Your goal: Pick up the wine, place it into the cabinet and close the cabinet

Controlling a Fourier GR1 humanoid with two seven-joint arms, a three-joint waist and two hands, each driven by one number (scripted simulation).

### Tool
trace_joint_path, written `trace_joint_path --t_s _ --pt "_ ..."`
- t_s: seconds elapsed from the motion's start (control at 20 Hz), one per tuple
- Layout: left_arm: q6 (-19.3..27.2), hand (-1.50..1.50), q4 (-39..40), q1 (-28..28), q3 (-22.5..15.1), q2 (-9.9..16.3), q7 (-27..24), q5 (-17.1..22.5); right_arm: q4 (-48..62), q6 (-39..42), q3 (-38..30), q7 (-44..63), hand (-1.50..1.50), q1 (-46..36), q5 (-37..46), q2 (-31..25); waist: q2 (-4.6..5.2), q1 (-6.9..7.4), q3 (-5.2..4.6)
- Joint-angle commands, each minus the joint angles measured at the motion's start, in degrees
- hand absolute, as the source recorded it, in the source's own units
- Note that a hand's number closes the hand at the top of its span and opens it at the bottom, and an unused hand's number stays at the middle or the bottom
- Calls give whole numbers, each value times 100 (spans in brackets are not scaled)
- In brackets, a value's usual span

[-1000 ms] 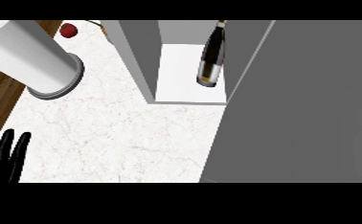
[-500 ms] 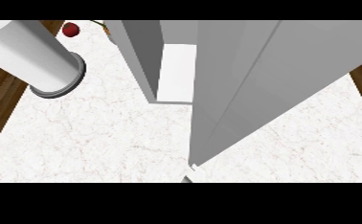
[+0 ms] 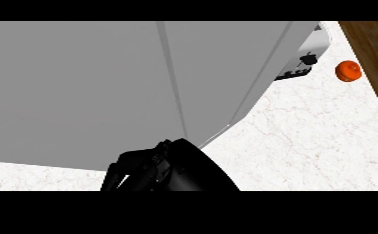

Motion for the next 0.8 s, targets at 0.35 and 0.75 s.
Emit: trace_joint_path --t_s 0.35,0.75 --pt "-512 -150 -90 126 657 -135 584 215 2554 -401 -1105 -730 150 -2112 -399 9 16 -21 7" --pt "-527 -150 163 -375 69 -549 928 -323 3747 555 -2222 -1596 150 -2287 -556 -273 34 -124 6"
